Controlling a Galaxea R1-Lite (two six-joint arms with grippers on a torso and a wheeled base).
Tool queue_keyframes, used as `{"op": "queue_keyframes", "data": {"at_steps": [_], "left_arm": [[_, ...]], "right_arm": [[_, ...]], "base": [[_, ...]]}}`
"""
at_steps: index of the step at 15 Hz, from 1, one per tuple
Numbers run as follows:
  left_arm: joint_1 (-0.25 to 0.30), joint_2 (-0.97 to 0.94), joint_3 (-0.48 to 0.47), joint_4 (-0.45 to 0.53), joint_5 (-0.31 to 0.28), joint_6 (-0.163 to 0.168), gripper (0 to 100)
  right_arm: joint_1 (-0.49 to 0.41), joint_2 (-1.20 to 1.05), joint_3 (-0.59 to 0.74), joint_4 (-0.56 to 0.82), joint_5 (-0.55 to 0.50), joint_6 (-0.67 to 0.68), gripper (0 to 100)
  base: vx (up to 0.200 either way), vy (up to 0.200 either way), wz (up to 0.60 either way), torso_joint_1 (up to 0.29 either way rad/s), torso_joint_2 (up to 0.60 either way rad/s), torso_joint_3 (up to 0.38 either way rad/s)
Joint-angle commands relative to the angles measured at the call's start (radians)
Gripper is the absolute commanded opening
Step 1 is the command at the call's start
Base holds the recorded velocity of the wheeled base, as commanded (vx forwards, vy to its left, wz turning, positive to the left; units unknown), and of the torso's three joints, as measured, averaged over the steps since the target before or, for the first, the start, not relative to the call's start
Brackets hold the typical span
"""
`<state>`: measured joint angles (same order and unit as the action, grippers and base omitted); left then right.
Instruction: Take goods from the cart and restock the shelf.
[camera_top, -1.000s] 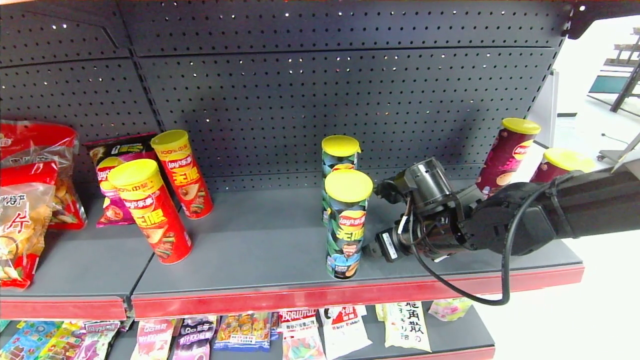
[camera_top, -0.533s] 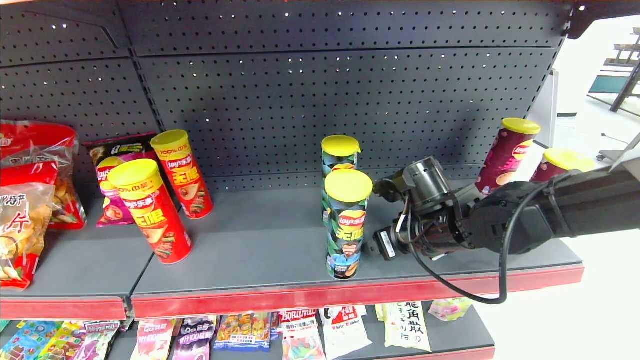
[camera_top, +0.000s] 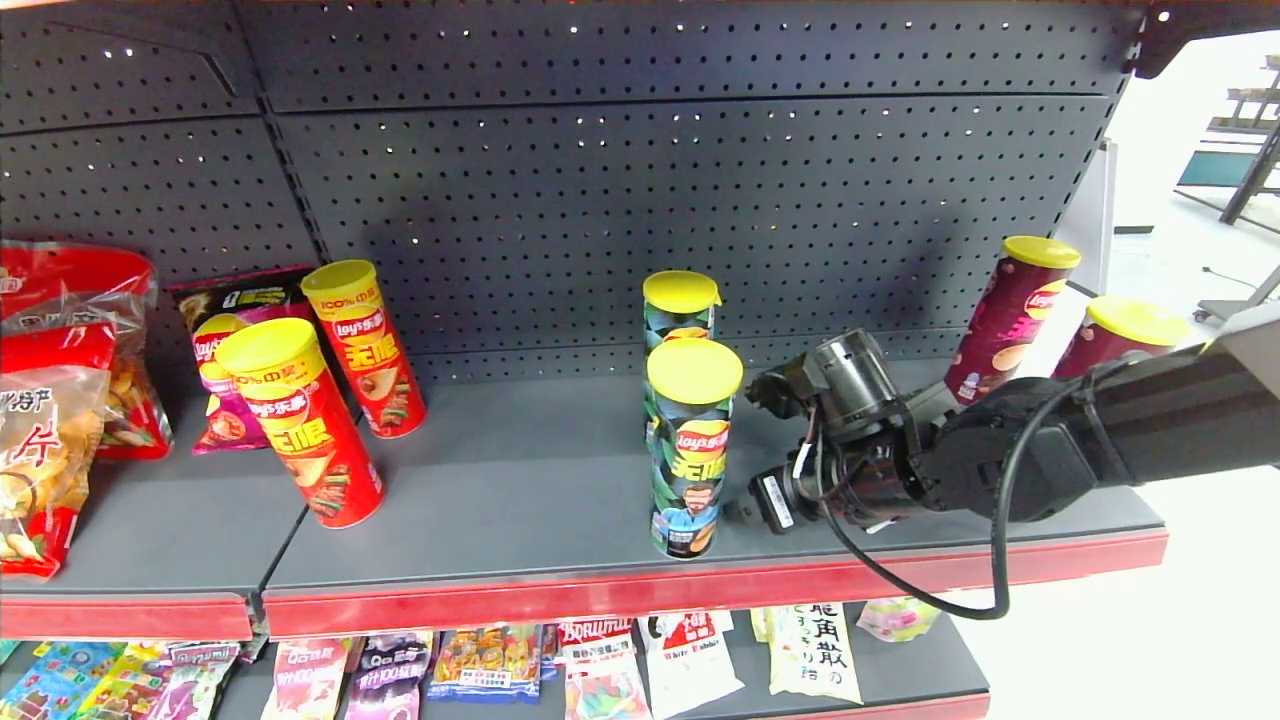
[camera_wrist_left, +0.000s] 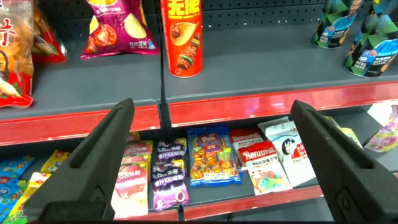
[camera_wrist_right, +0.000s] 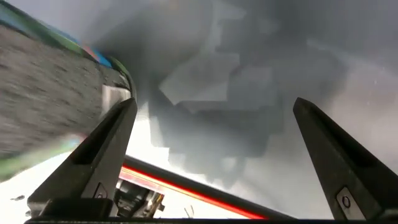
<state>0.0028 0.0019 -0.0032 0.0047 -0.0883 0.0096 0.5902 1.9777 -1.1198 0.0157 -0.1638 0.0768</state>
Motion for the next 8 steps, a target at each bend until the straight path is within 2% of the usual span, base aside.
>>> {"op": "queue_keyframes", "data": {"at_steps": [1,8], "left_arm": [[0.000,0.000,-0.001,0.000,-0.001,0.001,100],[0.000,0.000,0.000,0.000,0.001,0.001,100]], "right_arm": [[0.000,0.001,0.009,0.000,0.000,0.000,100],[0.020,0.009,-0.002,-0.003,0.000,0.001,100]], "base": [[0.000,0.000,0.00,0.000,0.00,0.000],[0.000,0.000,0.00,0.000,0.00,0.000]]}}
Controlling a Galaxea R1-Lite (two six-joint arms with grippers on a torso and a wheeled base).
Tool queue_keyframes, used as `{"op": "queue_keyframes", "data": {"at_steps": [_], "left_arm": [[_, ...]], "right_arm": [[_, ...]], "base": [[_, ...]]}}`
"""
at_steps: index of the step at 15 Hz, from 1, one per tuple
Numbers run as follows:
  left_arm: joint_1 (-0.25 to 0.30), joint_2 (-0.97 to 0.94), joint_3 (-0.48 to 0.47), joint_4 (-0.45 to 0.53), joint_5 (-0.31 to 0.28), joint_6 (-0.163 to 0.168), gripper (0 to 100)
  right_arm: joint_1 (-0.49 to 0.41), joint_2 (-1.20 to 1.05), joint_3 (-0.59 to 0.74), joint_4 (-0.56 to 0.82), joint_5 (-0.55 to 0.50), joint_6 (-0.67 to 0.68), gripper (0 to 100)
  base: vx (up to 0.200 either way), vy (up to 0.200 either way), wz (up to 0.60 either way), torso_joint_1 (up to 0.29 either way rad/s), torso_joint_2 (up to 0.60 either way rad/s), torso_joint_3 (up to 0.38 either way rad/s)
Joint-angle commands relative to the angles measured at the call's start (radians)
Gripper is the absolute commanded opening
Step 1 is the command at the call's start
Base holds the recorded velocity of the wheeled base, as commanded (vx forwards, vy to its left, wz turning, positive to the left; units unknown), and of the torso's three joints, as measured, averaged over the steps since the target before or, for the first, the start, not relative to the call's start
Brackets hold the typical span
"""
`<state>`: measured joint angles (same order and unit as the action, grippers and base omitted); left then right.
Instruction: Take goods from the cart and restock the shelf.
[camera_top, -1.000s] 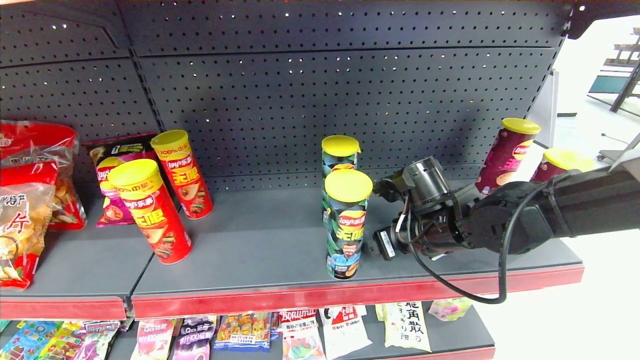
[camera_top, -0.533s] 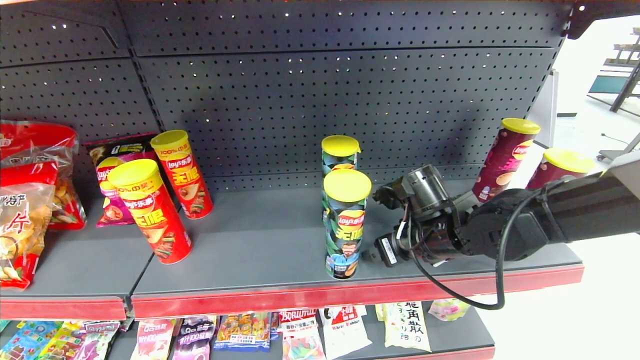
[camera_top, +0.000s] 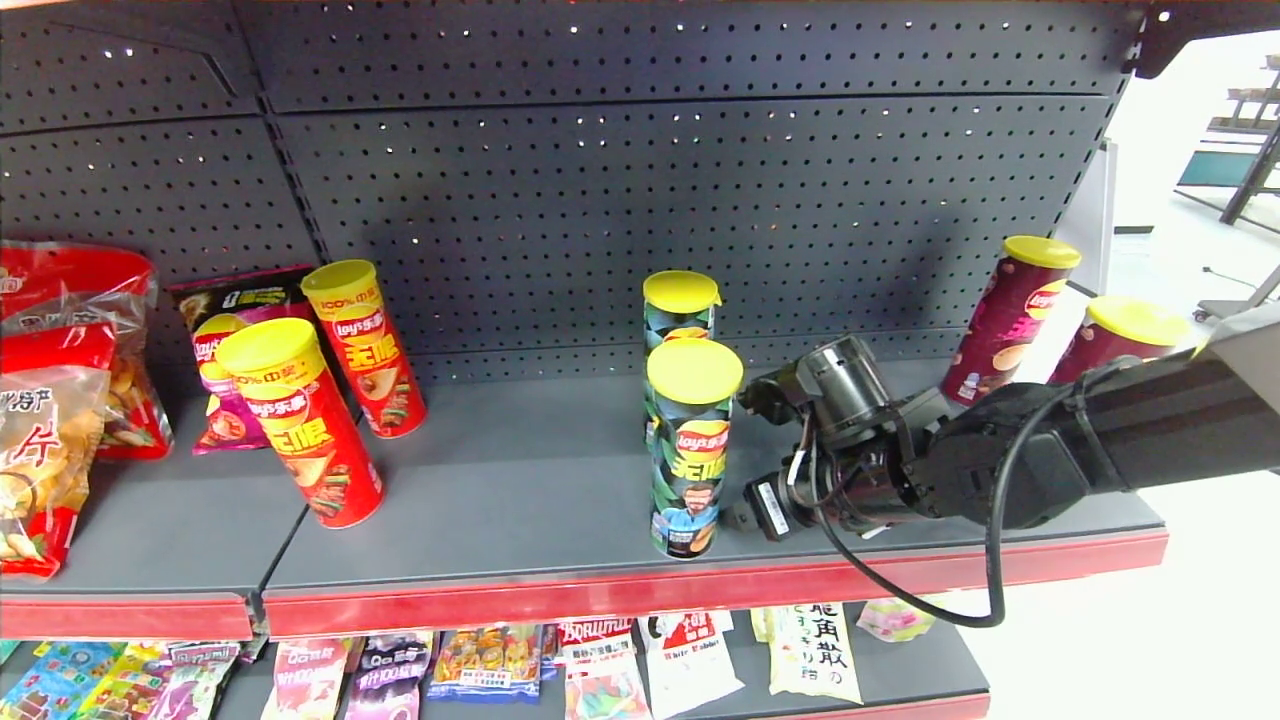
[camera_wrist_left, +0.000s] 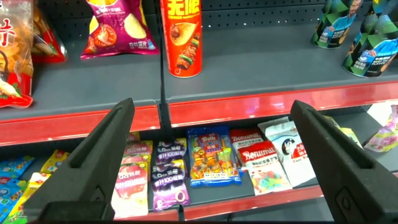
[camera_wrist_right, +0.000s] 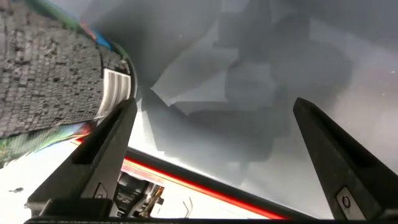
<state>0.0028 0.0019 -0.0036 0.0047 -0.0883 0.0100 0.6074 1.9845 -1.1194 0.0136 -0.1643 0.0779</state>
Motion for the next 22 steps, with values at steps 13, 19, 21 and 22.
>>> {"op": "queue_keyframes", "data": {"at_steps": [13,19,21,22], "left_arm": [[0.000,0.000,0.001,0.000,0.001,0.001,100],[0.000,0.000,0.001,0.000,0.001,-0.001,100],[0.000,0.000,0.001,0.000,0.001,0.001,100],[0.000,0.000,-0.001,0.000,-0.001,-0.001,100]], "right_arm": [[0.003,-0.128,0.095,0.000,0.005,-0.004,100],[0.021,-0.696,0.392,0.008,0.003,-0.015,100],[0.017,-0.843,0.463,0.008,0.002,-0.035,100],[0.009,-0.971,0.510,0.011,0.003,-0.058,100]], "base": [[0.000,0.000,0.00,0.000,0.00,0.000],[0.000,0.000,0.00,0.000,0.00,0.000],[0.000,0.000,0.00,0.000,0.00,0.000],[0.000,0.000,0.00,0.000,0.00,0.000]]}}
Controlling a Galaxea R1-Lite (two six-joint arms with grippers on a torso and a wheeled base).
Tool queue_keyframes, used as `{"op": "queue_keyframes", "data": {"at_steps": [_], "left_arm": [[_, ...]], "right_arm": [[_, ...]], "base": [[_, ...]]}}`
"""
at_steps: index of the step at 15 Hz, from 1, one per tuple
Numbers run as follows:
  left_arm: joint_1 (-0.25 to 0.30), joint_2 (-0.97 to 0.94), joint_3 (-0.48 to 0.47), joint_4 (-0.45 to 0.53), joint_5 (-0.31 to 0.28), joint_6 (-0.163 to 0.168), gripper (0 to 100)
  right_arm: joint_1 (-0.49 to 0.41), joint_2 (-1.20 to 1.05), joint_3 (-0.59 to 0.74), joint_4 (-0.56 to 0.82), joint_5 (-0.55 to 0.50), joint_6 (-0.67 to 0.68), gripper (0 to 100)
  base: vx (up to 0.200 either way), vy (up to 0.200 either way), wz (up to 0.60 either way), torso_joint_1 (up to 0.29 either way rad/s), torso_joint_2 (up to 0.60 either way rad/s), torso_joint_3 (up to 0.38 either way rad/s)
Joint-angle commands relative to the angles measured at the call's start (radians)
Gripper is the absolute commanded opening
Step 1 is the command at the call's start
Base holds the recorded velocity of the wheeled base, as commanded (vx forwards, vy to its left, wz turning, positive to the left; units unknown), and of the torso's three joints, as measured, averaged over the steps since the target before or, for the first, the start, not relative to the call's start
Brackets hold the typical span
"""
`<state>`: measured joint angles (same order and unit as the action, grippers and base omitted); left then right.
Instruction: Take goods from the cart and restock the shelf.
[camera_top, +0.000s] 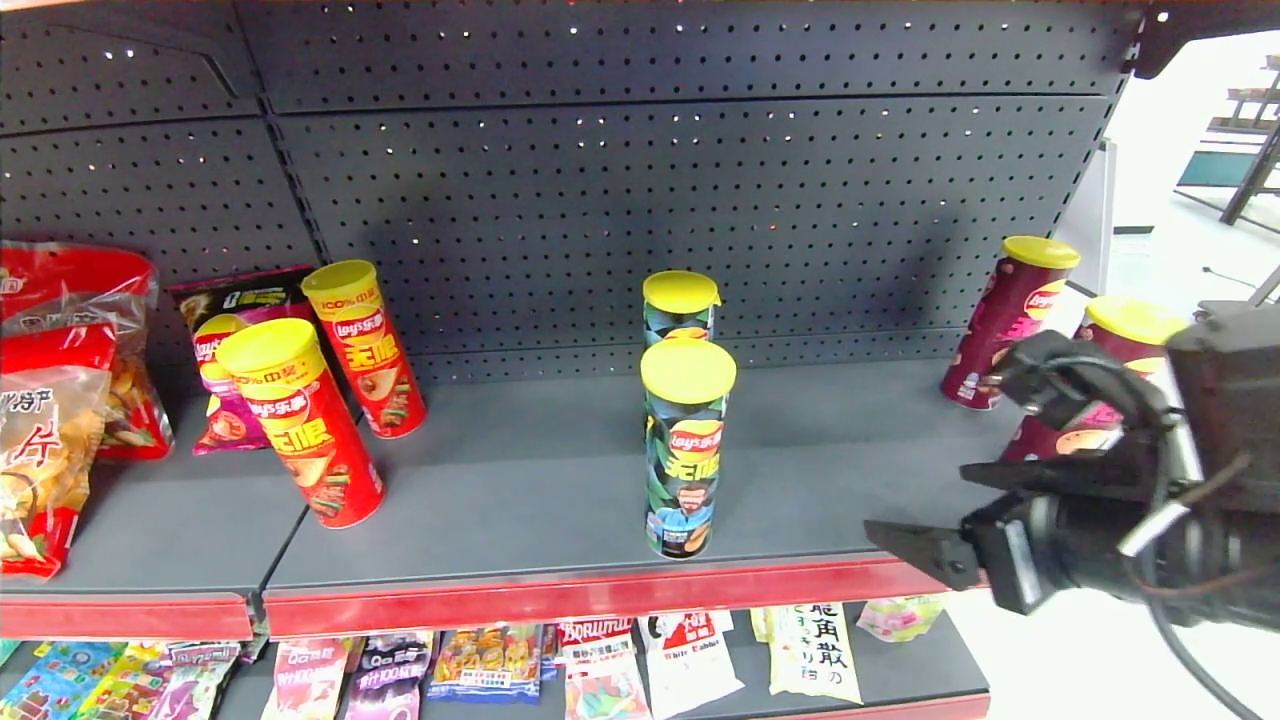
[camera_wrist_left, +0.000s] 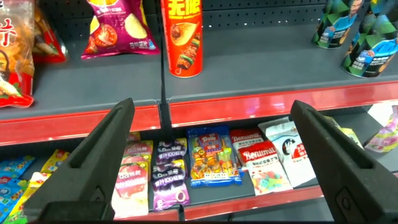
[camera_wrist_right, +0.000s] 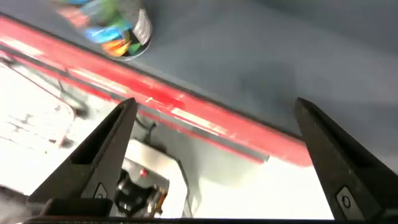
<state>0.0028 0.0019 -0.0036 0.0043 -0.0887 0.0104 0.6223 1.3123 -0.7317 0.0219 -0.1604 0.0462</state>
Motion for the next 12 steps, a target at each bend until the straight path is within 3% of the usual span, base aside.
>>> {"op": "queue_keyframes", "data": {"at_steps": [1,3,5,8,10,12], "left_arm": [[0.000,0.000,0.001,0.000,0.000,0.000,100],[0.000,0.000,-0.001,0.000,0.000,0.000,100],[0.000,0.000,0.001,0.000,0.000,0.000,100],[0.000,0.000,0.001,0.000,0.000,-0.001,100],[0.000,0.000,0.001,0.000,0.000,0.000,100],[0.000,0.000,-0.001,0.000,0.000,0.000,100]], "right_arm": [[-0.006,-0.384,0.155,0.003,0.001,-0.046,100],[-0.073,-0.547,0.239,0.001,0.002,-0.063,100],[-0.220,-0.708,0.405,-0.016,0.025,-0.048,100],[-0.429,-0.906,0.707,-0.201,0.107,-0.060,100],[-0.567,-1.044,0.732,-0.119,0.200,-0.066,100],[-0.635,-1.144,0.727,-0.071,0.254,-0.060,100]], "base": [[0.000,0.000,0.00,0.000,0.00,0.000],[0.000,0.000,0.00,0.000,0.00,0.000],[0.000,0.000,0.00,0.000,0.00,0.000],[0.000,0.000,0.00,0.000,0.00,0.000],[0.000,0.000,0.00,0.000,0.00,0.000],[0.000,0.000,0.00,0.000,0.00,0.000]]}}
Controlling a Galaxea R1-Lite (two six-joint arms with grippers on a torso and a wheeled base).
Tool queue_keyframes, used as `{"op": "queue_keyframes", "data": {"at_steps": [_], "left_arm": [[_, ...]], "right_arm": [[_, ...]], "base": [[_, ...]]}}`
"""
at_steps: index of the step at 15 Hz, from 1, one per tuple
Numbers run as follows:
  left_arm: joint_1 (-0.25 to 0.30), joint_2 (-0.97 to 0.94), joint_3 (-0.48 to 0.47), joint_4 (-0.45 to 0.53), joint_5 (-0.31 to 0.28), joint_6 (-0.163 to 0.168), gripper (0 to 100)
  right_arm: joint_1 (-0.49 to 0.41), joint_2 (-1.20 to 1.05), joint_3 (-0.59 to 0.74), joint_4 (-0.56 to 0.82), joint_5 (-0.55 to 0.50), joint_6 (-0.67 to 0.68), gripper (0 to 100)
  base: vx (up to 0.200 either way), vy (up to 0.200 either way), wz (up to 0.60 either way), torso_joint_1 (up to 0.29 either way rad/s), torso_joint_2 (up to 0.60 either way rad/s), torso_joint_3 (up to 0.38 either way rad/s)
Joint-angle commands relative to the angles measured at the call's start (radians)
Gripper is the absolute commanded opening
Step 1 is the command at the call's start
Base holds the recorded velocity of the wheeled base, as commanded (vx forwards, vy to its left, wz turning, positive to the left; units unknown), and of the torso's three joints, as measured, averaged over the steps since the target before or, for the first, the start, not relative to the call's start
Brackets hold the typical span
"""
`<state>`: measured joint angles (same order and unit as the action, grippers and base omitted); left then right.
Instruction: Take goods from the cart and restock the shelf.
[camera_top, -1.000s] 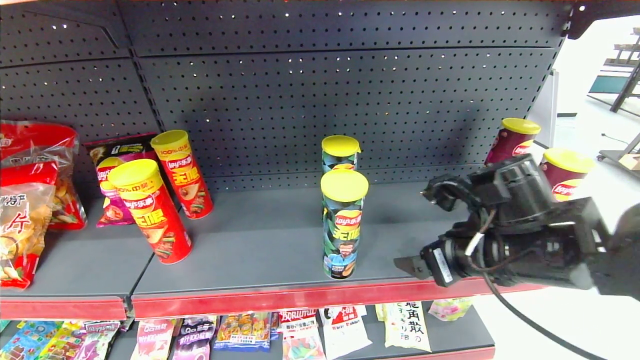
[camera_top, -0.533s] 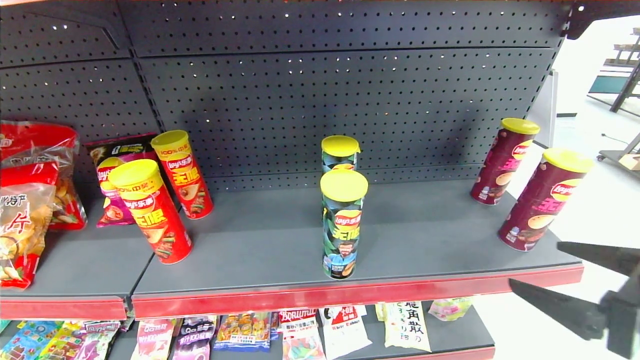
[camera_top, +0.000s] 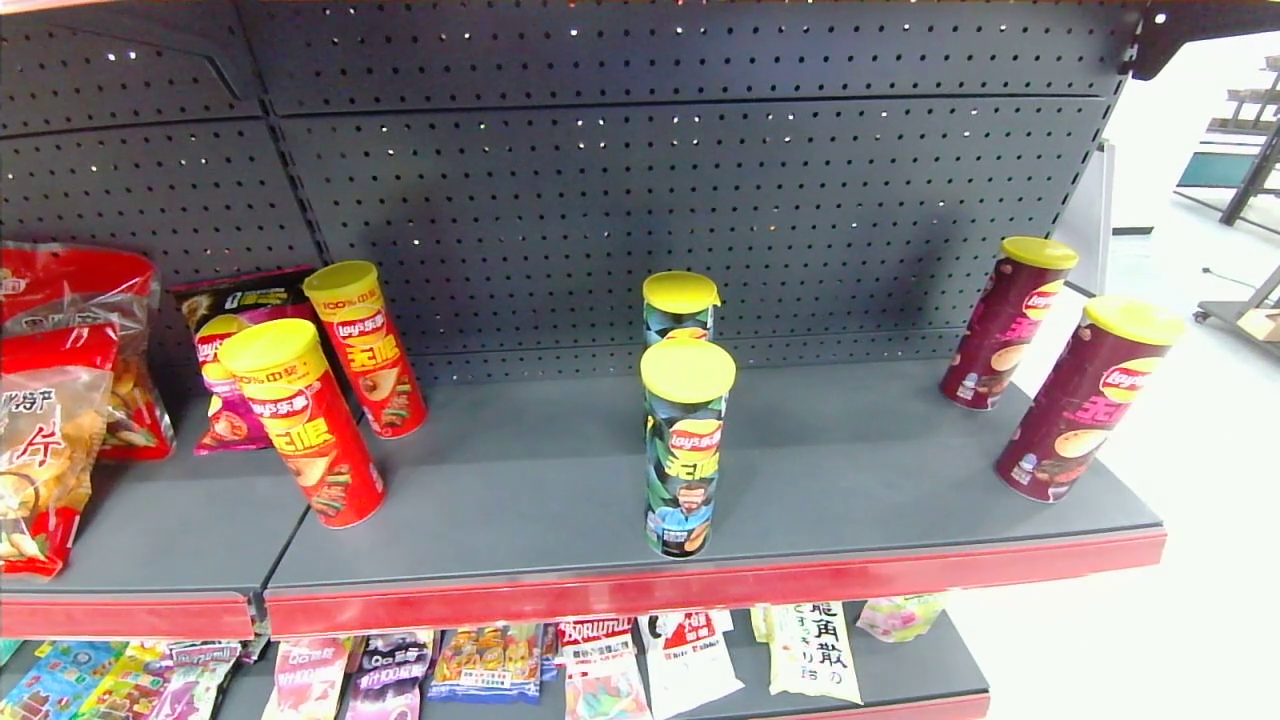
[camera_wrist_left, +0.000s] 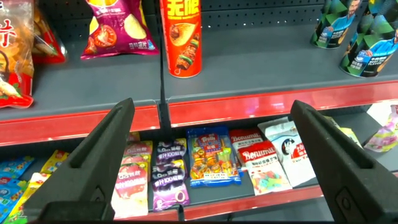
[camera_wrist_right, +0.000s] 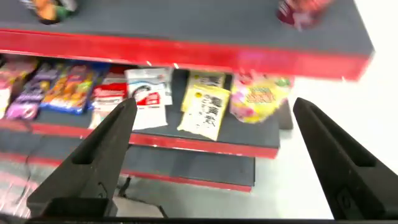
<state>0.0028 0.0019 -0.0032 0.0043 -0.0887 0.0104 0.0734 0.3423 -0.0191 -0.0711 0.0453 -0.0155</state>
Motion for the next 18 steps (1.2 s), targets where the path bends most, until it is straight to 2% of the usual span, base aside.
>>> {"op": "queue_keyframes", "data": {"at_steps": [1,5,7,8,11,12,18], "left_arm": [[0.000,0.000,0.000,0.000,0.000,0.000,100],[0.000,0.000,0.000,0.000,0.001,0.000,100],[0.000,0.000,0.000,0.000,0.001,0.000,100],[0.000,0.000,0.000,0.000,0.000,0.000,100],[0.000,0.000,0.000,0.000,0.001,-0.001,100],[0.000,0.000,0.000,0.000,0.000,-0.001,100],[0.000,0.000,0.000,0.000,0.000,-0.001,100]], "right_arm": [[-0.093,-0.232,0.015,0.022,0.054,0.011,100],[-0.073,-0.342,0.018,0.014,0.025,0.065,100],[-0.073,-0.342,0.016,0.022,0.093,0.034,100],[-0.073,-0.342,0.015,0.025,0.087,0.040,100],[-0.073,-0.342,0.018,0.030,0.007,0.011,100],[-0.073,-0.342,0.015,0.086,-0.068,0.020,100],[-0.073,-0.342,0.016,0.080,-0.065,0.028,100]], "base": [[0.000,0.000,0.00,0.000,0.00,0.000],[0.000,0.000,0.00,0.000,0.00,0.000],[0.000,0.000,0.00,0.000,0.00,0.000],[0.000,0.000,0.00,0.000,0.00,0.000],[0.000,0.000,0.00,0.000,0.00,0.000],[0.000,0.000,0.00,0.000,0.00,0.000],[0.000,0.000,0.00,0.000,0.00,0.000]]}}
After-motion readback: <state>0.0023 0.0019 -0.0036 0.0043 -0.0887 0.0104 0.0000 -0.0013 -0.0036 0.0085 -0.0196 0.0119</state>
